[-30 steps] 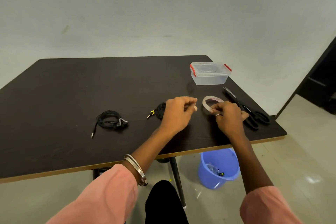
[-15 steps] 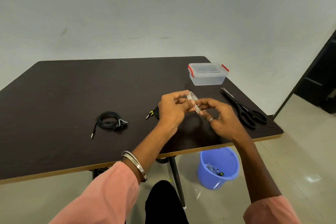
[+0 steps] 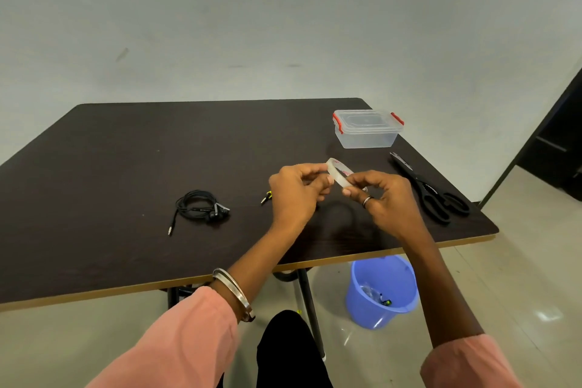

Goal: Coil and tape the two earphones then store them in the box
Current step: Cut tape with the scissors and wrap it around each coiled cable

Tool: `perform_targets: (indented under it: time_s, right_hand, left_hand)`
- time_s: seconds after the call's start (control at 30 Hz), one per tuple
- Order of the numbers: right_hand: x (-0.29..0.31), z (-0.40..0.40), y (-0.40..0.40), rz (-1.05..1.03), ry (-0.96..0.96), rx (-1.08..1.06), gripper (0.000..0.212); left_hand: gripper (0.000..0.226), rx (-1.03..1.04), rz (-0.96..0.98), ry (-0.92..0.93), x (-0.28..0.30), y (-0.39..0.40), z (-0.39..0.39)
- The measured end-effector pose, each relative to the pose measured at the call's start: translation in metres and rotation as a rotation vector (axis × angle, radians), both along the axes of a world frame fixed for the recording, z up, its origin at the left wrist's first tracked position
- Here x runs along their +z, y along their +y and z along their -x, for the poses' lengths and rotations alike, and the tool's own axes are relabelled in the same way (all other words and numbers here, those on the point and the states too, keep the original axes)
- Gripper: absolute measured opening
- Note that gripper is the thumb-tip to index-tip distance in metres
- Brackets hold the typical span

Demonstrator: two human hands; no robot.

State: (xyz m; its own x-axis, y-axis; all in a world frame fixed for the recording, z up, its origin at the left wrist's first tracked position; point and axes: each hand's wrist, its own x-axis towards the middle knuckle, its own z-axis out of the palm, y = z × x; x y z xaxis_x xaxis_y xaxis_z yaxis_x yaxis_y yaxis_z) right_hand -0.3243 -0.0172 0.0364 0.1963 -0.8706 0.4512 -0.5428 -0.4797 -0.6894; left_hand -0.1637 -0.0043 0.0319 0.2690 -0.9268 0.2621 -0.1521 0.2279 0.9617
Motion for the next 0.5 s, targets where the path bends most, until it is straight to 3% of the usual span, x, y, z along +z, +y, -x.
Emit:
perform_targets:
  time_s: [0.27,0.5]
  right_hand:
    - [0.004,-0.002,0.001,0.000,0.022,0.020,0.021]
    - [0.006,0.005,-0.001,-0.014,0.071,0.016,0.024]
  left_hand:
    - [0.014,0.098,0.253,-0.344,-0.012,0.001,0.006]
    - [0.013,0.104,0.311,-0.447,-0.015,-0.004,0.011]
